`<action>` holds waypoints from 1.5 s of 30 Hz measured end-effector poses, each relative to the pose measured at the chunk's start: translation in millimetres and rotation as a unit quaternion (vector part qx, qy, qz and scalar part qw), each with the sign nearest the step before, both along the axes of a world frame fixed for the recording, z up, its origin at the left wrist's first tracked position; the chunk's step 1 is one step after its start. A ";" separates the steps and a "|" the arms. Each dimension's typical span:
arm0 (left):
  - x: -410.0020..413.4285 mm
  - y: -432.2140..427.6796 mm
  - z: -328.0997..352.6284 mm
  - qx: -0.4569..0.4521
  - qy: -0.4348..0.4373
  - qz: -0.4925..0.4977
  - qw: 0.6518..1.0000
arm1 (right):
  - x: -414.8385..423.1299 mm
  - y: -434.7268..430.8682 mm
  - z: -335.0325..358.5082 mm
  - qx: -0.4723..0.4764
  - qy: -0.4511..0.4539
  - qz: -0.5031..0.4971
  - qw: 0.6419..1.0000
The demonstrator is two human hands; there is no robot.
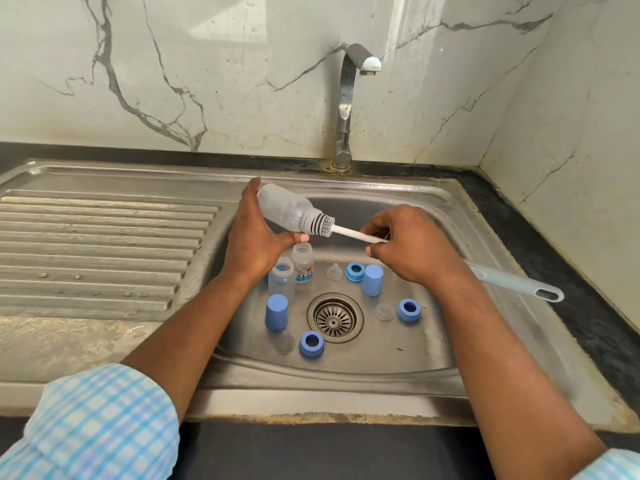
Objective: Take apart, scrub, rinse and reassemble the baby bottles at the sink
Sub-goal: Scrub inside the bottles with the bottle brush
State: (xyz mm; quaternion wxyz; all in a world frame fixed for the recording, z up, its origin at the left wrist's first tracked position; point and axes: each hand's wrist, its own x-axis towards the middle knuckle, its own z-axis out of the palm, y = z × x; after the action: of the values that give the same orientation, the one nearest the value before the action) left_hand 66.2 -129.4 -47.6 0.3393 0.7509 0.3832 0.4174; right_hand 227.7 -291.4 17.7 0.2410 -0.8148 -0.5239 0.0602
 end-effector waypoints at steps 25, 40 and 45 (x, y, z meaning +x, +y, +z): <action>11.2 -20.8 17.9 -0.414 -0.426 -0.181 0.784 | -18.2 6.3 -0.8 0.068 -0.073 0.027 0.995; 22.1 -30.5 17.2 -0.376 -0.358 -0.094 0.850 | -44.8 26.1 -17.5 0.058 -0.141 -0.052 0.987; 5.0 0.8 23.0 -0.371 -0.426 -0.025 0.825 | -49.4 24.4 -12.3 0.057 -0.142 -0.010 0.988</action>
State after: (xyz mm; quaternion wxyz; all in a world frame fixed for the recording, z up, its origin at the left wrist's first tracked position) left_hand 71.2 -128.6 -24.6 0.7319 0.3258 0.3076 0.5135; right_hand 178.4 -267.0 5.3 0.2108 -0.8049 -0.5476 -0.0884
